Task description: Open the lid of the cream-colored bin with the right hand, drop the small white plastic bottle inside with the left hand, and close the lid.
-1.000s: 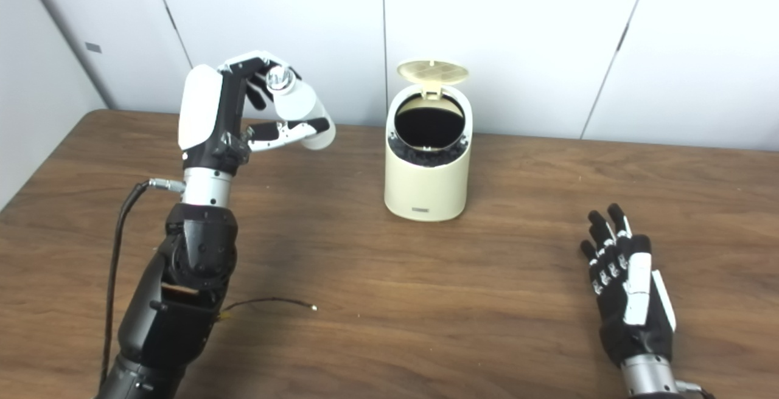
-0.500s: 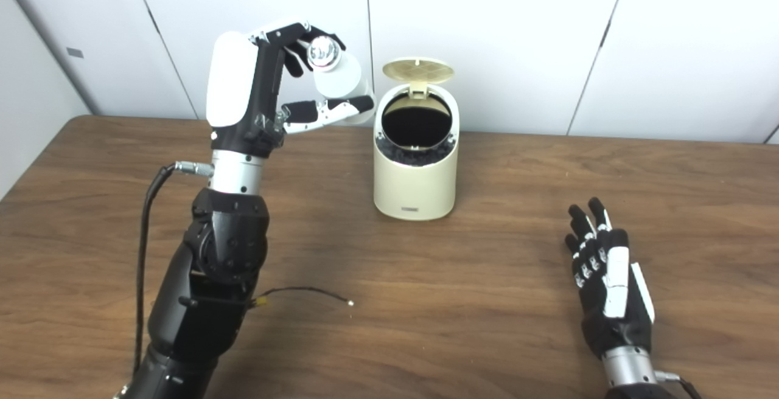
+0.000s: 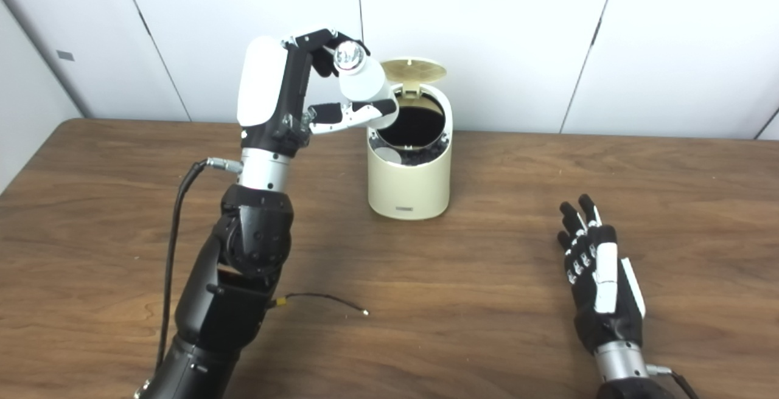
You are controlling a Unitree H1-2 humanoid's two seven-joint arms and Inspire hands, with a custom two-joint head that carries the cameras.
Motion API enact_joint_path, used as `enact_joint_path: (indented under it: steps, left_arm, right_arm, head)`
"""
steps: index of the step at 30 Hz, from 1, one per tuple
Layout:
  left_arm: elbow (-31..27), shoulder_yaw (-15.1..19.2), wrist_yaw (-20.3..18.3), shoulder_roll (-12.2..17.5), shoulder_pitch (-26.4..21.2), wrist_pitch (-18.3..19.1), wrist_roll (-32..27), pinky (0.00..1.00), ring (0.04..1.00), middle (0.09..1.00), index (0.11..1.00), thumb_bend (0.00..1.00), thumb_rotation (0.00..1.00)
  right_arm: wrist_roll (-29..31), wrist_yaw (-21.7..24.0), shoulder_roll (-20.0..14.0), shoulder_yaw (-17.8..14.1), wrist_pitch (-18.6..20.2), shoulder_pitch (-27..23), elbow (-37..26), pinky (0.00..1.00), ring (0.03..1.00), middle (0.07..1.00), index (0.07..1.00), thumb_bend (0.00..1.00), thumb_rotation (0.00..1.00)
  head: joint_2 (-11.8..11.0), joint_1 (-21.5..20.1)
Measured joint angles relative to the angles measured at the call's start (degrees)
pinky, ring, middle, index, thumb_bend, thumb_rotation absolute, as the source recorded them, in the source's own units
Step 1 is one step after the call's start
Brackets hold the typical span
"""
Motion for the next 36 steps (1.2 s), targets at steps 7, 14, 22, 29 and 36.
enact_joint_path:
  steps: [7, 14, 22, 29, 36]
  left_arm:
    - [5.2, -0.6, 1.5, 0.1, -0.6, -2.3, 0.1, 0.35, 0.431, 0.541, 0.478, 0.47, 0.0]
    - [10.4, -0.9, 5.9, 0.1, -1.5, -4.6, 1.4, 0.35, 0.426, 0.54, 0.474, 0.47, 0.0]
    - [14.6, -1.2, 9.2, -0.2, -2.5, -6.7, 1.3, 0.36, 0.421, 0.542, 0.482, 0.47, 0.0]
    - [16.6, -1.3, 9.7, -0.4, -2.9, -8.7, 0.0, 0.38, 0.431, 0.534, 0.478, 0.47, 0.0]
    - [16.9, -1.8, 9.7, -1.2, -3.0, -8.5, 0.1, 0.36, 0.418, 0.553, 0.491, 0.47, 0.0]
  right_arm:
    - [-0.2, 0.0, 0.7, 0.1, 0.0, -0.4, 0.1, 1.0, 0.992, 0.95, 1.0, 0.63, 1.0]
    - [-0.5, 0.0, 0.7, 0.7, 0.0, -0.4, 0.1, 1.0, 1.0, 0.96, 1.0, 0.62, 1.0]
    - [-0.5, 0.0, 0.8, 0.9, 0.0, -0.4, 0.1, 0.99, 0.994, 0.948, 1.0, 0.61, 1.0]
    - [-0.5, -0.2, 1.1, 0.9, 0.0, -0.5, 0.1, 0.97, 0.983, 0.939, 1.0, 0.61, 1.0]
    - [-0.5, -0.3, 1.3, 0.9, 0.0, -0.6, 0.1, 0.97, 0.977, 0.934, 1.0, 0.62, 1.0]
  head:
    - [-0.1, -0.6]
    - [0.0, -1.0]
    - [-0.1, -1.3]
    - [-0.2, -1.4]
    - [-0.1, -1.4]
